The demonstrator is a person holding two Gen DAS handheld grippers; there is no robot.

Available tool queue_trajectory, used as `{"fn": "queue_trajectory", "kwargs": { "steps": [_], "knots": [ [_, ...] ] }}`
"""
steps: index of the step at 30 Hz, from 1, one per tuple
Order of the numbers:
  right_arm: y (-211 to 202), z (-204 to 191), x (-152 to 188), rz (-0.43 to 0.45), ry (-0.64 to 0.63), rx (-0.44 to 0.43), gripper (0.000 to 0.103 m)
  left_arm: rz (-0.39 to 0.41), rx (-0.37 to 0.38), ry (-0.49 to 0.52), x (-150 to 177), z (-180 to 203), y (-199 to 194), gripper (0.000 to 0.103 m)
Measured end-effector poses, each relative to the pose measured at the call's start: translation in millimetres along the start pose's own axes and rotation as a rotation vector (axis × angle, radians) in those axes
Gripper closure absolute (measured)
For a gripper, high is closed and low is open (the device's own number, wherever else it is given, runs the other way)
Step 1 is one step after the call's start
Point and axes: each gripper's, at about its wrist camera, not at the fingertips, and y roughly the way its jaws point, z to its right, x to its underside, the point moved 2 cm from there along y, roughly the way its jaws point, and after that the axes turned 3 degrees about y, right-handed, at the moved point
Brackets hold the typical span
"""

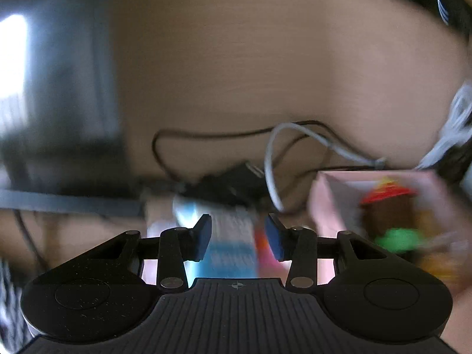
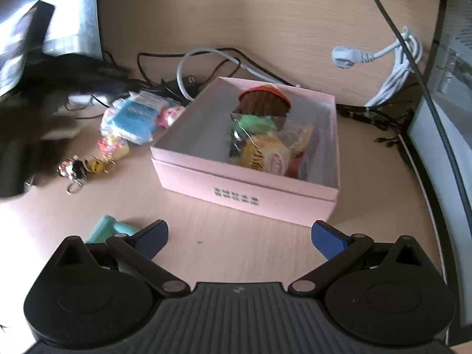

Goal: Organize objects
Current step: 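Grasp the pink-and-teal figurine with the right tool while the left tool holds the teal toy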

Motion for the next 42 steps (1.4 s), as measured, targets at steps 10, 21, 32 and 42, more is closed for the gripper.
{"fn": "queue_trajectory", "kwargs": {
  "steps": [10, 21, 32, 42],
  "knots": [
    [-5, 5, -9, 0.013, -0.01, -0.001, 0.008, -0.123, -0.024, 0.047, 33, -11, 14, 0.06],
    [102, -91, -148, -0.06, -0.11, -0.148, 0.053, -0.107, 0.028, -0.264, 108, -125, -113, 0.061],
    [187, -166, -150, -0.177, -0.212, 0.154, 0.06, -0.202, 0.003, -0.312, 137, -172, -154, 0.061],
    [82, -142, -64, -0.227, -0.193, -0.001, 0.065, -0.183, 0.259, -0.204, 139, -117, -145, 0.062]
  ]
}}
